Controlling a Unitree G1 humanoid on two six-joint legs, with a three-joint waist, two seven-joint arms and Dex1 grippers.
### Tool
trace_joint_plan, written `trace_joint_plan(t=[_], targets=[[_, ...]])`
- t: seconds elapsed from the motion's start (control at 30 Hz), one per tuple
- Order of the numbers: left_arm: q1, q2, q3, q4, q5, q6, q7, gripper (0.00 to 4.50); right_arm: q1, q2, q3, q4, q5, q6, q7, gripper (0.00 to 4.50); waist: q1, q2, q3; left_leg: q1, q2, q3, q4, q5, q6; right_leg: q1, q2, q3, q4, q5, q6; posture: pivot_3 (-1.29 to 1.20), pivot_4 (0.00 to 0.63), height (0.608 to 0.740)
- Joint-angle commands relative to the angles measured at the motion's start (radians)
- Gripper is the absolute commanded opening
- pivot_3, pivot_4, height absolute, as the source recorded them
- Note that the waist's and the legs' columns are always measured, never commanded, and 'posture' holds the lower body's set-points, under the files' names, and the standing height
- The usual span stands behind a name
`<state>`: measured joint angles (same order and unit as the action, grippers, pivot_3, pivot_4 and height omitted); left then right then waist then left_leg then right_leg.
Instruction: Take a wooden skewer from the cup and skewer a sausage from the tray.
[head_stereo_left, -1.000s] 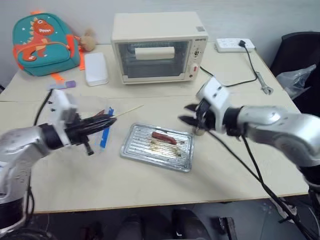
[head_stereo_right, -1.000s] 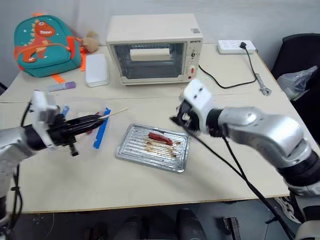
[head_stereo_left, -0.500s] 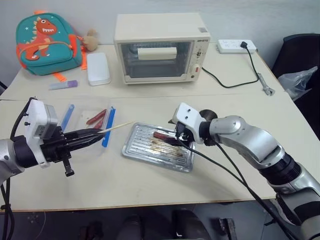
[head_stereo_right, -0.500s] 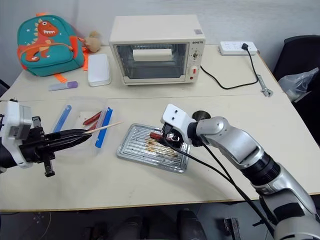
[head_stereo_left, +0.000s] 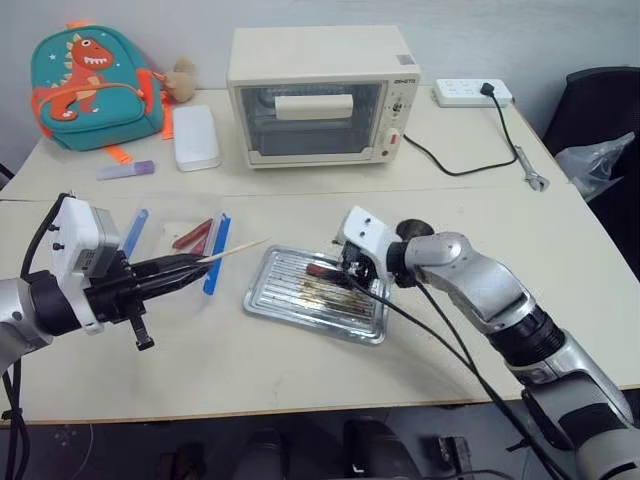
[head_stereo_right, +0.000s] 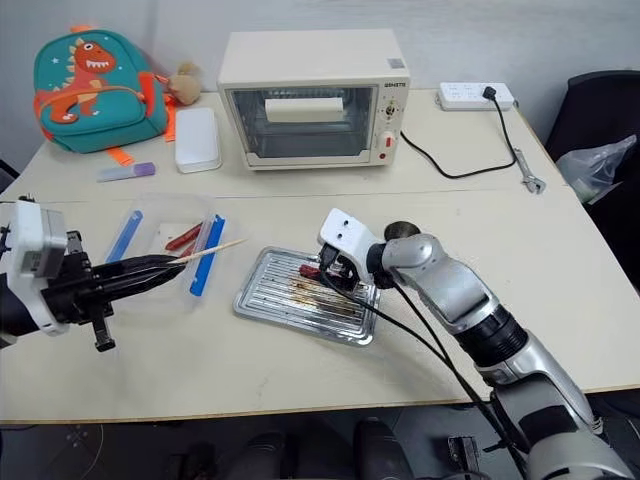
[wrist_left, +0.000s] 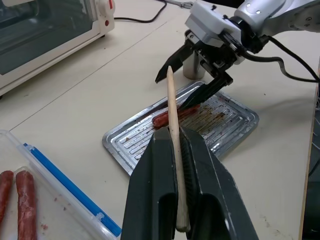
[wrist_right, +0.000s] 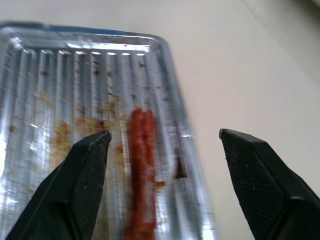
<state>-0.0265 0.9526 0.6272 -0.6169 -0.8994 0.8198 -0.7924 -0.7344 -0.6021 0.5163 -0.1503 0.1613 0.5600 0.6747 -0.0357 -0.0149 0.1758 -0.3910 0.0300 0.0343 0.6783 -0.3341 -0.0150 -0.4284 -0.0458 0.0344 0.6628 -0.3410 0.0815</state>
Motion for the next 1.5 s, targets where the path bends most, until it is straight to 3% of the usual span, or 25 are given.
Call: trace_joint_plan(t=[0.03,0.2,0.33,0.87,0.97,1.2,1.5], targets=[[0.001,-0.003,0.017,-0.026,-0.016,-0.020,0.013,0.00,0.053,0.005,0.022,-0.075,-0.076,-0.062,0.010,3.63,0.000,0.000,0.000,0.000,0.000,0.000,0.000,0.000,0.000,0.000,0.000,0.000,0.000,0.000,0.000,0.00,0.150,0.740],[-0.008,0.001,0.012,-0.014,-0.017,-0.024,0.016,0.00,0.086,0.034,0.002,-0.087,-0.129,-0.055,0.000,3.63,-0.006,0.000,0.000,0.000,0.000,0.001,0.001,0.000,0.000,0.000,0.001,0.001,0.001,0.000,0.000,0.00,0.150,0.740],[-0.023,0.006,0.002,-0.007,-0.019,-0.024,0.018,0.00,0.101,0.052,0.011,-0.042,-0.214,-0.107,-0.032,2.84,-0.006,0.000,0.000,0.001,0.000,0.001,0.001,0.000,0.000,0.000,0.001,0.001,0.001,0.000,0.000,0.00,0.150,0.740],[-0.061,0.009,-0.015,0.014,-0.008,-0.026,0.021,0.00,0.124,0.132,-0.055,0.016,-0.234,-0.066,-0.004,2.84,-0.011,0.000,0.000,0.001,0.000,0.001,0.002,0.000,-0.001,0.000,0.001,0.001,0.005,0.000,0.000,0.00,0.150,0.740],[-0.067,0.011,-0.019,0.019,-0.007,-0.028,0.021,0.00,0.128,0.145,-0.059,0.022,-0.230,-0.057,-0.002,2.38,-0.016,0.000,0.000,0.001,0.000,0.001,0.002,0.000,-0.001,0.000,0.001,0.001,0.005,0.000,0.000,0.00,0.150,0.740],[-0.084,0.018,-0.027,0.026,-0.008,-0.029,0.023,0.00,0.132,0.166,-0.076,0.039,-0.227,-0.035,0.000,0.56,-0.019,0.000,0.000,0.001,0.000,0.001,0.002,0.000,-0.001,0.000,0.001,0.001,0.006,0.000,0.000,0.00,0.150,0.740],[-0.095,0.027,-0.031,0.036,-0.004,-0.032,0.018,0.00,0.143,0.182,-0.090,0.034,-0.210,0.006,0.013,0.56,-0.019,0.000,0.000,0.002,0.000,0.001,0.002,0.000,-0.001,0.000,0.001,0.001,0.006,0.000,0.000,0.00,0.150,0.740]])
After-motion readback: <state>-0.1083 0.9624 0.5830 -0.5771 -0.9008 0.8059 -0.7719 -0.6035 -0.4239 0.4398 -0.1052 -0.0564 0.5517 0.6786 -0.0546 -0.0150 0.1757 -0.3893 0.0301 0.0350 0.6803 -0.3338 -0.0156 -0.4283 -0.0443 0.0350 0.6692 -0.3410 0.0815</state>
